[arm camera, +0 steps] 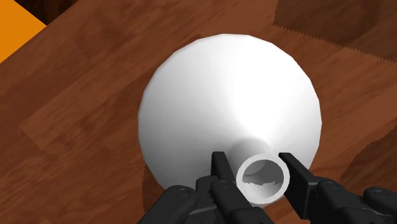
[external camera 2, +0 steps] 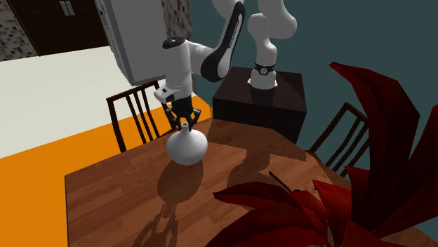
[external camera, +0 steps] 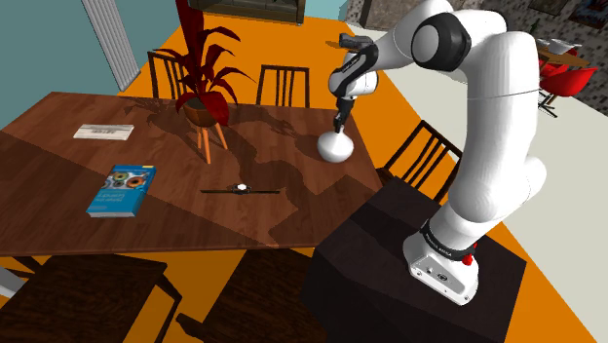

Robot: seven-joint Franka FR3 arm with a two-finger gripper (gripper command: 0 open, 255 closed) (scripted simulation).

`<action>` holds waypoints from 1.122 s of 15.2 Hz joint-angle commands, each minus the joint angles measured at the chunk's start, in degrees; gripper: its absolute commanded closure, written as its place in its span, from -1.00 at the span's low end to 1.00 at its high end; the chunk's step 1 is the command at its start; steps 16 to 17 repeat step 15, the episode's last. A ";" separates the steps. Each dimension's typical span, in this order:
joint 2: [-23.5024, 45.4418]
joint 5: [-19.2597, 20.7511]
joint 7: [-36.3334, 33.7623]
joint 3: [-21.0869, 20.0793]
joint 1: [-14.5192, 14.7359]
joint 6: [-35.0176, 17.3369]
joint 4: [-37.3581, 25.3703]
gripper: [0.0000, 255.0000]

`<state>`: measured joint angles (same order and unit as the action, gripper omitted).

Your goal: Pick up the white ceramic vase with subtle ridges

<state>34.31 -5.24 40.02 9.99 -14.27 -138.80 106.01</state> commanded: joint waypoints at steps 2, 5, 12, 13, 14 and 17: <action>-1.57 0.29 -0.08 0.25 0.14 1.53 -0.01 1.00; -3.21 0.61 -0.23 0.49 0.32 3.15 0.00 1.00; -6.78 1.37 -0.58 1.00 0.71 7.10 -0.42 1.00; -7.26 1.47 -0.63 1.07 0.75 7.69 -0.53 1.00; -7.34 1.49 -0.64 1.08 0.76 7.77 -0.53 1.00; -7.33 1.49 -0.64 1.08 0.76 7.77 -0.54 1.00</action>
